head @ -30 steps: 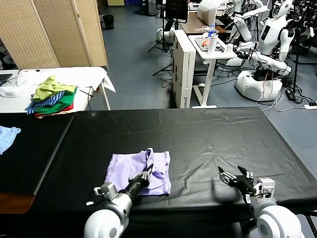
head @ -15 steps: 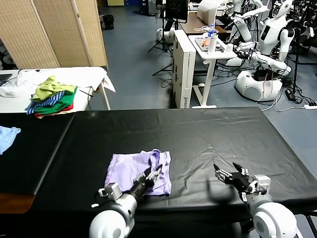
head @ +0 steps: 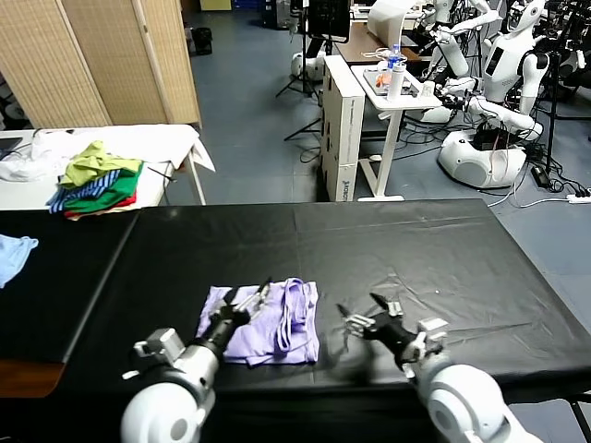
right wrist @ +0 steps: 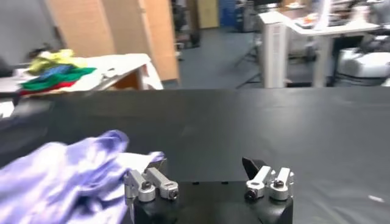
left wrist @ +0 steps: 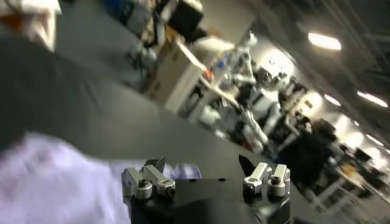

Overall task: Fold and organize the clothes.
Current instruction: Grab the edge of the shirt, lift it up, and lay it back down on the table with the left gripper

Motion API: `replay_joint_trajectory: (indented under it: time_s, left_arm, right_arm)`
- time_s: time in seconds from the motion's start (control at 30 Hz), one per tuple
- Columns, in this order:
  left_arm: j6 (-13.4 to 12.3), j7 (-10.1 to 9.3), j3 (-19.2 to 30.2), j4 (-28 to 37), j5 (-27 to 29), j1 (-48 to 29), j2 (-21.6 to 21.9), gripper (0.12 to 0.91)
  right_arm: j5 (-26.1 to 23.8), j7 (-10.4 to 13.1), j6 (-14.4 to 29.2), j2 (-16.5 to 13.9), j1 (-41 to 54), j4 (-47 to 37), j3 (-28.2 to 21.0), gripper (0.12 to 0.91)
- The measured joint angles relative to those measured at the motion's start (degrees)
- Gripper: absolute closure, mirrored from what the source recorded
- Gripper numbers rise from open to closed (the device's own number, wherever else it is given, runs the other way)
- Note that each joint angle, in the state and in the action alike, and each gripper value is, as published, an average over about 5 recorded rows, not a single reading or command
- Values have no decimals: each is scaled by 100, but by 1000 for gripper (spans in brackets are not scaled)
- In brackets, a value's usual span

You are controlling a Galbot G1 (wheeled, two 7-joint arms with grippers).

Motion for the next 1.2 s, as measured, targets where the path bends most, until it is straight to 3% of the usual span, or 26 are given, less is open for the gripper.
replay_joint_trajectory:
  time_s: [0.17,0.33,0.63,0.87,1.0,1.2]
  left_arm:
    - [-32,31,-123,8,222,164,-64,123]
    - [-62,40,-242,25,328,288,-121,123]
    - [-81,50,-361,73,375,374,-166,123]
    - [-82,51,-369,85,375,365,-171,123]
    - [-93,70,-404,102,372,369,-142,123]
    - [-181,296,-490,199,459,357,-20,123]
  right_arm:
    - [-181,242,-142,191,651,-297,-512,118]
    - [-634,476,-639,466,1123,-692,-868,118]
    - [-1090,525,-1167,506,1134,-985,-869,118]
    - [-1304,464,-1172,394,1007,-1070,-771,118]
    - [-1127,285,-1144,334,914,-1028,-673,118]
    - [-596,57,-429,233,729,-776,-414,118]
